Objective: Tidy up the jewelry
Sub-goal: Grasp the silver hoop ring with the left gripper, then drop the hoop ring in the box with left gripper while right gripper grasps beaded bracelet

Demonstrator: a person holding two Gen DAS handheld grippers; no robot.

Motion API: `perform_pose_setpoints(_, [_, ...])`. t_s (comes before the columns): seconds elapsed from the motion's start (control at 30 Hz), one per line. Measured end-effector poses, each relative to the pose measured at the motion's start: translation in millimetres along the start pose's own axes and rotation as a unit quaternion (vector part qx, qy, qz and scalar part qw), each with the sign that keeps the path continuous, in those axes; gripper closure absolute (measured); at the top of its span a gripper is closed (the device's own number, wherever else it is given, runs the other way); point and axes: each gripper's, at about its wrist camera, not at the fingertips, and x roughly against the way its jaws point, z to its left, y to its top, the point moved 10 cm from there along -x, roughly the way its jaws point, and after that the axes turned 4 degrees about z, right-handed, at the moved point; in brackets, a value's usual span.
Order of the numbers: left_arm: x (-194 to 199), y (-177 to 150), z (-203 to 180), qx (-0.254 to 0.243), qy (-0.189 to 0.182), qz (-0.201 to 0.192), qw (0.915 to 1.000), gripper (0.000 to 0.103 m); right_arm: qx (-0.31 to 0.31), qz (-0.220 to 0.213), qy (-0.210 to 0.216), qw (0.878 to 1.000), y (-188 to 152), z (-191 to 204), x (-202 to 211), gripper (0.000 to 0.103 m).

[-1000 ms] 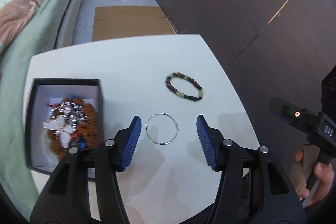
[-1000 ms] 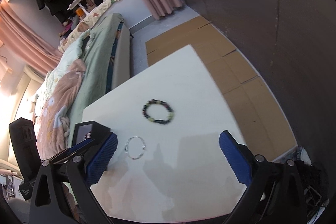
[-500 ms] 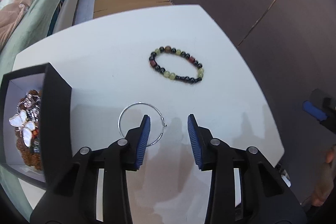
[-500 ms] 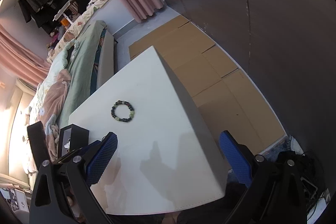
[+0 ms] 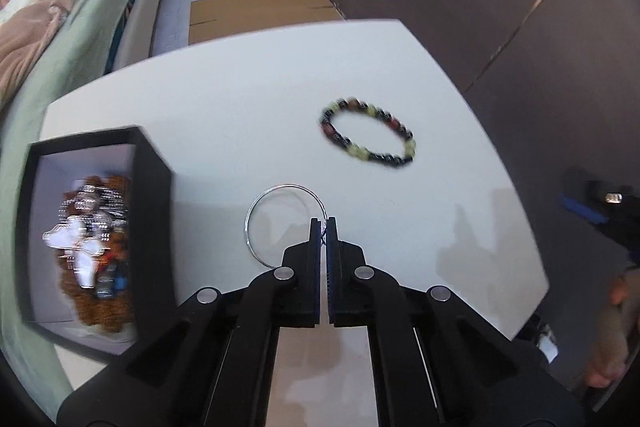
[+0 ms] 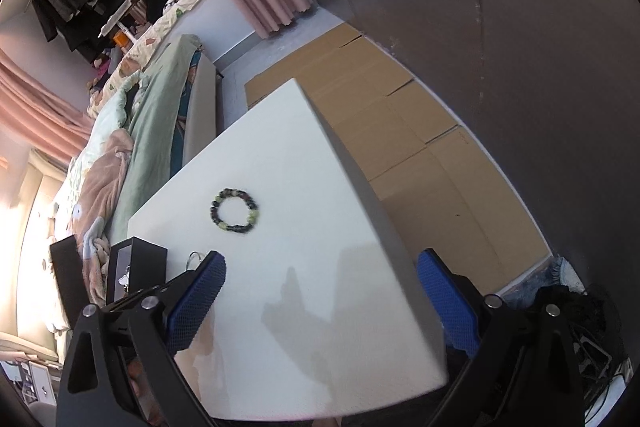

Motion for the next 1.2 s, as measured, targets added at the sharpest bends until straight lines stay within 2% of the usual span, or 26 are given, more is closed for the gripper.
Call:
perform_pose_setpoints(0.17, [31,10,17,0.013,-0.013,-0.024,0.9995,0.1,0.011,0.027,0.001,1.0,4,23,-27,0.04])
perform_pose_setpoints(0.33, [56,18,33,0.027,-0.018,-0.046,0.9984,0.1,0.023,0.046,-0.005,0.999,7,40,-51,0.051])
perform_pose_setpoints(0.7, [106,31,81,0.047,-0.014,-0.086,0.9951,0.1,0.044,0.07,-0.033,0.996,19,64,-92,0.062])
perform_pose_setpoints(0.9, [122,29,108,0.062,-0.004,-0.096,0.9934,0.1,0.068,0.076,-0.068,0.992,24,75,-116,0.071])
perform_pose_setpoints(0.93, [123,28,111,0.064,-0.003,-0.096,0.9933,0.1,0.076,0.075,-0.077,0.991,25,78,-118,0.074])
perform_pose_setpoints(1.03, [124,25,120,0.073,-0.006,-0.094,0.9929,0.099,0.097,0.074,-0.104,0.987,27,83,-123,0.093])
perform_pose_setpoints(1.07, [123,23,123,0.077,-0.007,-0.092,0.9927,0.099,0.097,0.079,-0.1,0.987,26,86,-124,0.095])
perform_pose_setpoints(1.13, [122,20,129,0.085,-0.009,-0.09,0.9923,0.085,0.097,0.079,-0.092,0.988,27,91,-124,0.095])
perform_pose_setpoints(1.2, [123,17,134,0.091,-0.007,-0.095,0.9913,0.046,0.1,0.07,-0.081,0.989,27,98,-117,0.095])
